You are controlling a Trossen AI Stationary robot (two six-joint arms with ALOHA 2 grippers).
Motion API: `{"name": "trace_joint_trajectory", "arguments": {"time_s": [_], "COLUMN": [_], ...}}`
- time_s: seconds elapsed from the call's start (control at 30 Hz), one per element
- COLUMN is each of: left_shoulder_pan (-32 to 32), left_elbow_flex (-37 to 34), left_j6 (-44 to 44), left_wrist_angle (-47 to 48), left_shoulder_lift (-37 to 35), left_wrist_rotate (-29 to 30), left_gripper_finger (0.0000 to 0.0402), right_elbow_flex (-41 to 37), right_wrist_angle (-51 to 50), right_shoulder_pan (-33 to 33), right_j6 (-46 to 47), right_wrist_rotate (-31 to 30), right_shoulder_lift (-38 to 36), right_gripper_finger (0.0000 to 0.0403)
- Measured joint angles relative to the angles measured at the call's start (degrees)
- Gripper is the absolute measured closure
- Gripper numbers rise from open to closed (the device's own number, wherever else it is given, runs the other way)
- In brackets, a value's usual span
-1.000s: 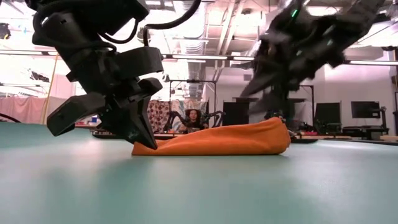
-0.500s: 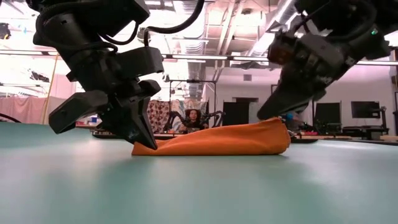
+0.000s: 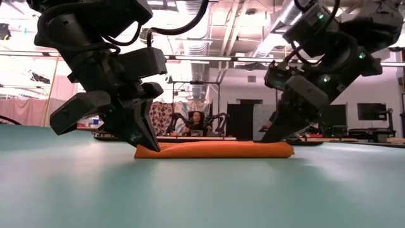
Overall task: Roll towel
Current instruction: Roll the orange microfiber towel
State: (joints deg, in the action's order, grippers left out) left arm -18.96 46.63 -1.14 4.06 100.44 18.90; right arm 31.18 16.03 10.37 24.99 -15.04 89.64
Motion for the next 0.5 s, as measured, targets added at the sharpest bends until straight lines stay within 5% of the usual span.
{"name": "trace_joint_trajectory", "arguments": {"time_s": [0.33, 0.5], "left_shoulder_pan": [-2.4, -2.8], "left_elbow_flex": [1.9, -2.9], "left_j6": [0.4, -0.6], "left_wrist_angle": [-0.1, -13.0], "left_shoulder_lift": [-4.9, -5.7], "left_wrist_rotate": [3.9, 10.6], "left_gripper_finger": [0.0401, 0.0402], "right_elbow_flex": [0.2, 0.1], "right_wrist_angle": [2.0, 2.0], "right_shoulder_pan": [0.2, 0.1], "right_j6": [0.8, 0.9], "right_wrist_rotate": [1.0, 1.2], "right_shoulder_lift": [4.2, 3.9], "right_gripper_finger": [0.0379, 0.0379]}}
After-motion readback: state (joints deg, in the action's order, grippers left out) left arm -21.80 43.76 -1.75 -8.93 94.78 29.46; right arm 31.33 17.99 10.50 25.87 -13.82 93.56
